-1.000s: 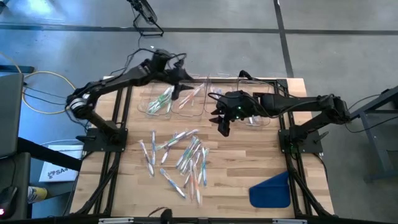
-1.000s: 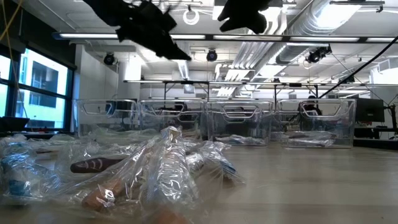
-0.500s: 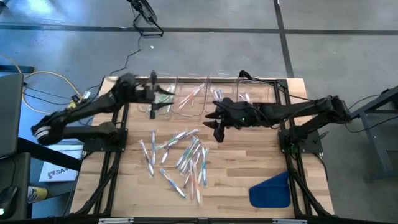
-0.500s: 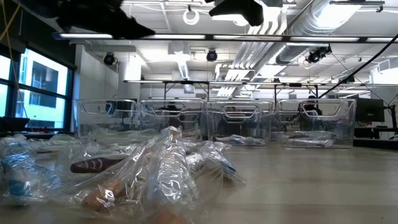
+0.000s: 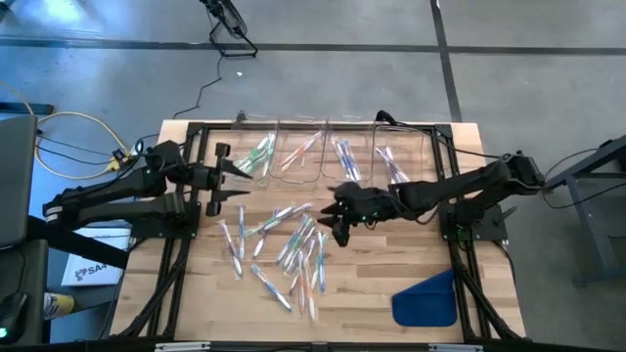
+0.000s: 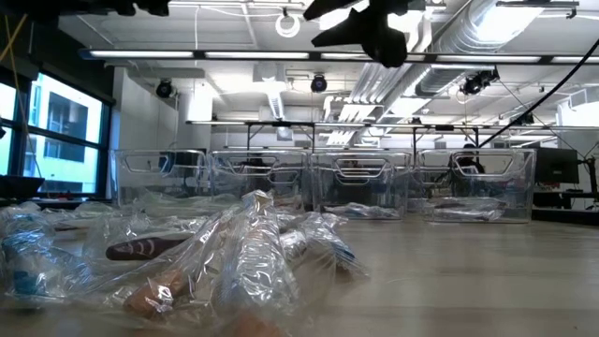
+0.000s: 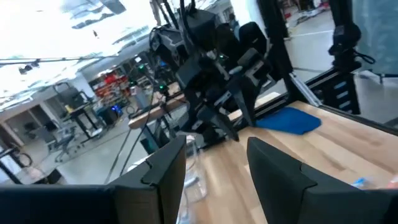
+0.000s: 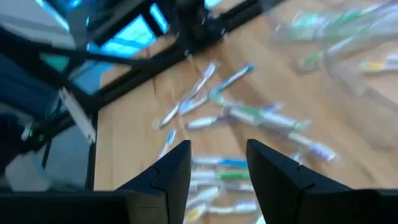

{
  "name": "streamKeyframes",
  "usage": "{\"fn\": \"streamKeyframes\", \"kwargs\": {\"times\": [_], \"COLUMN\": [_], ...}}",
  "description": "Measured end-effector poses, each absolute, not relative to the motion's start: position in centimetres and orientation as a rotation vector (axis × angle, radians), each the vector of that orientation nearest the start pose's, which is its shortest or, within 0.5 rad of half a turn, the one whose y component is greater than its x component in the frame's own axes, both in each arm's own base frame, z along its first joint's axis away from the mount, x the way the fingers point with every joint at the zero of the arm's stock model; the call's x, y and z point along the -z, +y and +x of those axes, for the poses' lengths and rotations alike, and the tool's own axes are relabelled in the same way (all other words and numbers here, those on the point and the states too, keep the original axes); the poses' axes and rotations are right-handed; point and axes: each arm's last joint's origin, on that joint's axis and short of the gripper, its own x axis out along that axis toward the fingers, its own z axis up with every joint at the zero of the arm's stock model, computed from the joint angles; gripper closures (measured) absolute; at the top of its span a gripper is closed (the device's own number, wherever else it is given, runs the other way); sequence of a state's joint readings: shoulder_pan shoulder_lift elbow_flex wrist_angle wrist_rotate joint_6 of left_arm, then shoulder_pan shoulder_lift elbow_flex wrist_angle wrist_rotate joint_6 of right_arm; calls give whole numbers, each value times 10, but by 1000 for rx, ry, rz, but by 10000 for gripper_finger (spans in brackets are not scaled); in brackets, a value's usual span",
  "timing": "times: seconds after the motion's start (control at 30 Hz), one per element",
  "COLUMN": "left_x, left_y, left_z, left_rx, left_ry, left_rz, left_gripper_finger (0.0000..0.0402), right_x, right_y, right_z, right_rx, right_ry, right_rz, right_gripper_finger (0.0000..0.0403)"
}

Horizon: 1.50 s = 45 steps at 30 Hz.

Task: Pick & Place Toothbrushes
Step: Put the violet toothbrush into the right transparent bin

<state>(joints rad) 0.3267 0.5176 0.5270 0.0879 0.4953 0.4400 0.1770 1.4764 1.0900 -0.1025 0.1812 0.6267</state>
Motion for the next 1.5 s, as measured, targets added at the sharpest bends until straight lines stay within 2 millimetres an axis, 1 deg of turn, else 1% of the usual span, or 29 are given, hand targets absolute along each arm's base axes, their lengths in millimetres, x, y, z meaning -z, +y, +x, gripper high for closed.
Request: {"fn": "streamKeyframes", "kwargs": {"times": [0.2,0.33,0.37,0.53,0.6,0.7,0.83,0.9,1.0,1.07,1.1,1.17,1.2,1.27,1.33,1.4,1.5], "left_x": [-301,-296,-294,-292,-292,-292,-292,-292,-292,-292,-292,-292,-292,-292,-291,-291,-290], "left_y": [24,24,25,25,25,25,25,25,25,25,25,25,25,25,25,25,25], "left_z": [128,132,132,134,133,134,133,134,134,134,134,134,134,134,134,134,133], "left_rx": [196,207,209,214,213,213,213,213,213,214,214,214,214,215,215,215,217], "left_ry": [-87,-42,-31,-6,-12,-10,-12,-11,-12,-10,-10,-8,-6,-2,-2,-1,9], "left_rz": [455,436,431,418,420,420,421,421,421,416,412,402,399,395,395,395,390], "left_gripper_finger": [236,236,236,236,236,236,236,236,236,235,235,235,235,235,235,235,235], "right_x": [-270,-266,-266,-267,-273,-280,-284,-283,-280,-276,-270,-259,-250,-231,-218,-214,-215], "right_y": [57,61,64,83,94,111,129,133,133,132,132,134,137,141,147,154,159], "right_z": [339,348,348,344,343,341,334,332,331,330,331,338,342,354,367,384,408], "right_rx": [65,117,115,164,117,66,104,121,157,201,219,234,236,221,224,201,178], "right_ry": [493,422,414,379,332,261,202,194,215,239,252,268,290,328,366,392,446], "right_rz": [530,706,717,714,752,765,734,725,731,761,778,819,839,893,916,929,916], "right_gripper_finger": [254,259,262,291,302,314,323,328,336,342,344,350,352,355,358,362,375]}}
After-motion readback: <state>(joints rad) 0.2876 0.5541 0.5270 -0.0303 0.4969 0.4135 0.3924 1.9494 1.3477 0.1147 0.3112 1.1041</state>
